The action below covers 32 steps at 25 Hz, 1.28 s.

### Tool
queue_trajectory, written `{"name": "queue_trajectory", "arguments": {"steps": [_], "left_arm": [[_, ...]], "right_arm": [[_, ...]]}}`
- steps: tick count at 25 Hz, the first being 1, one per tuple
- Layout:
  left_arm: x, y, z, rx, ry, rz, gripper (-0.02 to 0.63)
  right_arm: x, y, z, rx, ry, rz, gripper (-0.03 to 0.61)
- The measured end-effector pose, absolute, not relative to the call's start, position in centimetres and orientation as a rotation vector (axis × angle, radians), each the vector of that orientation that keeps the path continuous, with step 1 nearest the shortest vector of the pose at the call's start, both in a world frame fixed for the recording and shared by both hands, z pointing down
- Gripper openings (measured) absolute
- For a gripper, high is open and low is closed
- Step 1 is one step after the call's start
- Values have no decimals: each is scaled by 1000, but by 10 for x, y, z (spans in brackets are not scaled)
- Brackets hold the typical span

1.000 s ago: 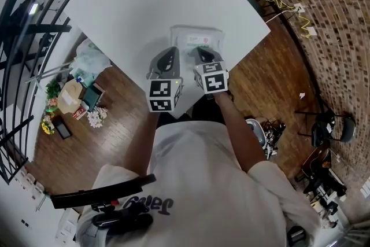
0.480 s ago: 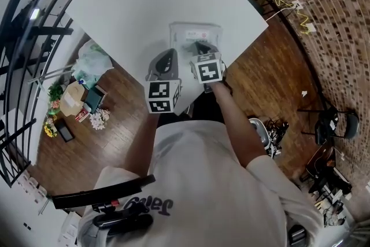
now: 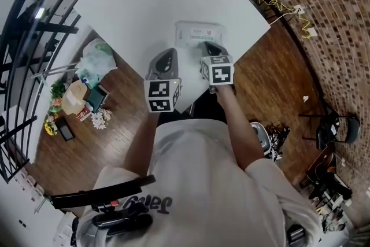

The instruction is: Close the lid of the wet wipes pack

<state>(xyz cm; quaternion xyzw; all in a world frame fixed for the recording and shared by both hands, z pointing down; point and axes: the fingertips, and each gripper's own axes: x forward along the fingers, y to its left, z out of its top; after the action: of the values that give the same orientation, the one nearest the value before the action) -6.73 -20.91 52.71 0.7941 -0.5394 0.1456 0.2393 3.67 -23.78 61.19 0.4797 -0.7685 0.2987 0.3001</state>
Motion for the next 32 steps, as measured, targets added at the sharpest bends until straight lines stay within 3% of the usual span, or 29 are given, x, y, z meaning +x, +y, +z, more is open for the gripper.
{"name": "queue_trajectory", "arguments": {"steps": [7,32], "left_arm": [[-68,-203,525,2182,-1469,390,15],[-71,-227,546,2133,-1452,399,15]], "right_arm": [[47,-250,590,1362,-2074,741,-11],[28,-246,636,1121,-1903,694,-11]]}}
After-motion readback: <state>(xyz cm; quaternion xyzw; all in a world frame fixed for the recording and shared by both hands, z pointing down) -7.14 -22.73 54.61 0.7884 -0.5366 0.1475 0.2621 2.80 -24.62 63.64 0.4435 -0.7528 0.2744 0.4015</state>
